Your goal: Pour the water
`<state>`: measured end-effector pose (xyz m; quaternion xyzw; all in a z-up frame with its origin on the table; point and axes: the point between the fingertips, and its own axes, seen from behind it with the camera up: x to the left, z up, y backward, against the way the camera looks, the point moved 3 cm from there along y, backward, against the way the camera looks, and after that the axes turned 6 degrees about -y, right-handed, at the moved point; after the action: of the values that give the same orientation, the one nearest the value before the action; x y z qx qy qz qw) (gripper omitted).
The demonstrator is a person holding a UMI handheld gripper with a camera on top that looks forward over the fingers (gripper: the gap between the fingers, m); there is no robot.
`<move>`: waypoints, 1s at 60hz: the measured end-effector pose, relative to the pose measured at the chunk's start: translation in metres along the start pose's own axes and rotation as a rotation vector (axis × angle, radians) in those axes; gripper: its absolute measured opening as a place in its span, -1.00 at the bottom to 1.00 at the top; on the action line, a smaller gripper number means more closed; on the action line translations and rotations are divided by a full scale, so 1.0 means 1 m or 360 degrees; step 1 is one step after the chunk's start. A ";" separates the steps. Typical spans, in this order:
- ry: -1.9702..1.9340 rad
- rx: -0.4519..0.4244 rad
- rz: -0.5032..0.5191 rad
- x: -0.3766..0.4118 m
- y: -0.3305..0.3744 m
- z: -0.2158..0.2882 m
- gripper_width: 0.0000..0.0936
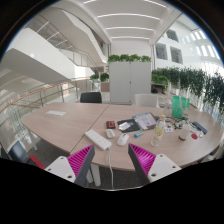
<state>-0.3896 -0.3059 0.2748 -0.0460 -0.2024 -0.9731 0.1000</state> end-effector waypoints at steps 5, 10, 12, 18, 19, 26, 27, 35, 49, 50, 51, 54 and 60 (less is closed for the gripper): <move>0.0004 -0.0001 -0.0006 -0.005 -0.002 0.000 0.65; 0.0003 -0.0001 -0.0012 -0.012 -0.008 -0.001 0.65; 0.0001 -0.0002 -0.0023 -0.017 -0.011 -0.001 0.65; 0.0004 -0.0011 -0.0045 -0.037 -0.028 -0.001 0.65; 0.0004 -0.0013 -0.0052 -0.043 -0.031 -0.002 0.65; 0.0004 -0.0127 -0.0100 -0.093 -0.067 0.004 0.66; 0.0002 -0.0148 -0.0111 -0.102 -0.074 0.004 0.66; 0.0007 -0.0184 -0.0204 -0.179 -0.143 -0.008 0.65; -0.0016 -0.0219 -0.0371 -0.294 -0.267 -0.025 0.65; -0.0027 -0.0220 -0.0371 -0.299 -0.274 -0.026 0.65; -0.0039 -0.0222 -0.0370 -0.304 -0.280 -0.027 0.65; -0.0074 -0.0236 -0.0346 -0.312 -0.299 -0.026 0.65; -0.0062 -0.0311 -0.0260 -0.316 -0.332 -0.013 0.67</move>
<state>-0.1524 0.0429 0.0940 -0.0577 -0.1115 -0.9920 0.0114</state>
